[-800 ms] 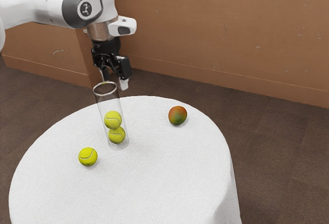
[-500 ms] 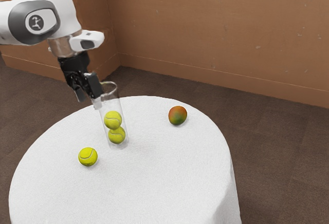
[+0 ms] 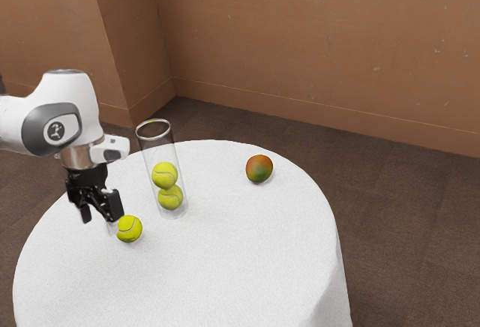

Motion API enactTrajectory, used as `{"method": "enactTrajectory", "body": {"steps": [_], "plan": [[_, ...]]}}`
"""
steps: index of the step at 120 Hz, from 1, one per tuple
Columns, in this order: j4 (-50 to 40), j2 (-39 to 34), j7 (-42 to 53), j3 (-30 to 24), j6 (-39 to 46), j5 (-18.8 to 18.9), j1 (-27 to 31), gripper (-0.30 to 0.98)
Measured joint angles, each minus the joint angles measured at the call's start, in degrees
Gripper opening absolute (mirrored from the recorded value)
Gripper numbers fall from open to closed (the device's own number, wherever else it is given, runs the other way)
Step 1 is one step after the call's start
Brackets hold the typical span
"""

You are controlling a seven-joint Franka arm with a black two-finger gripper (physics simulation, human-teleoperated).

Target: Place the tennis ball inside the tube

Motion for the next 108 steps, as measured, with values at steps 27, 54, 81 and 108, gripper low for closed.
{"method": "enactTrajectory", "body": {"steps": [27, 54, 81, 108], "plan": [[1.85, 7.41, -0.28, 0.21, 9.94, -0.07, 2.21, 0.67], [3.68, 16.11, 1.04, 0.19, 17.84, -3.27, 3.59, 0.67], [3.72, 18.17, 2.40, 0.18, 20.28, -4.56, 5.07, 0.67], [4.00, 20.20, 3.36, -0.30, 21.08, -6.79, 3.64, 0.67]]}}
